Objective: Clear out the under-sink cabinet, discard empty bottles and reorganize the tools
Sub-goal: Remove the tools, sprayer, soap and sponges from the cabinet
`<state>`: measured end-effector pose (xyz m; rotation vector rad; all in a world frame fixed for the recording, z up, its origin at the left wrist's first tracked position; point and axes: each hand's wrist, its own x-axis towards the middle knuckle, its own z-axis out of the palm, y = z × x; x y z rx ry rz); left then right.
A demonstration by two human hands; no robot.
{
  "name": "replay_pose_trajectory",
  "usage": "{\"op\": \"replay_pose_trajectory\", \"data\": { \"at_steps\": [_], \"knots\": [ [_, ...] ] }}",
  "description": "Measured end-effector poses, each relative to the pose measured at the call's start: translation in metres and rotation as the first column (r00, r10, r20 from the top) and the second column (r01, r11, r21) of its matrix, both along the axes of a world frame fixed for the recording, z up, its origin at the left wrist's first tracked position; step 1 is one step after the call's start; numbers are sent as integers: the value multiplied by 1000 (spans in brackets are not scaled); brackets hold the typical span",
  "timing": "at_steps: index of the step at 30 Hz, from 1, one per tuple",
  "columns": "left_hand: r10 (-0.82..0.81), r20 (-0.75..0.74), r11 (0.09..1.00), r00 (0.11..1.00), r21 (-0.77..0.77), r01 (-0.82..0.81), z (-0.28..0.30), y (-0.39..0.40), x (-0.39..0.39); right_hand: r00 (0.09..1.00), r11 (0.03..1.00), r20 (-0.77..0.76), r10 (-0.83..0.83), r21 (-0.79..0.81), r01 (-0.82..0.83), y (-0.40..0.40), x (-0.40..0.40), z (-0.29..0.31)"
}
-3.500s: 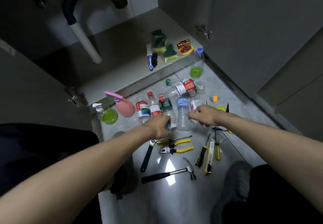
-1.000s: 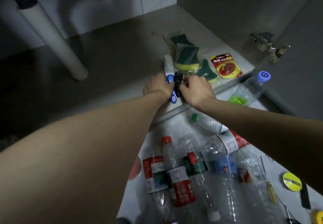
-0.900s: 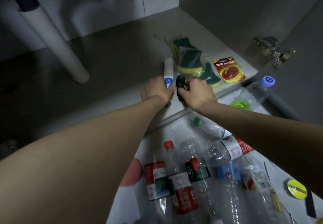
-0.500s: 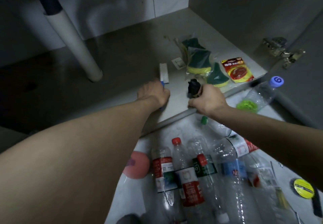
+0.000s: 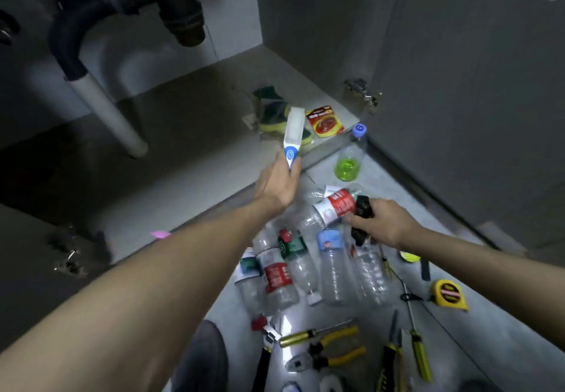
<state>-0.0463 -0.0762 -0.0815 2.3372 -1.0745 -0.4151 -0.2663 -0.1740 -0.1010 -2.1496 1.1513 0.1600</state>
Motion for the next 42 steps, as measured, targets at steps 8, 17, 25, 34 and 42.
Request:
{"op": "replay_pose_trajectory", "data": {
  "at_steps": [8,17,25,34,42],
  "knots": [
    [-212,-87,966,973,135,223,-26,98,-166,980,993,-177,-94,57,105,15,-116,-6],
    [-64,-167,939,984,324,117,-51,208,-232,879,963,-408,248,198,-180,56,-133,-23],
    [431,-84,859,898,343,-380,-52,258,-158,947,940,-167,276,252,-229,84,-73,-1],
    [682,-276,719,678,424,-551,-104,272,-99,917,906,-67,393,196,-374,136,-32,-27],
    [735,-344,668,585,513,-538,-138,262,-114,851,860,-151,504,-5,-510,166,-18,-67]
  ]
}}
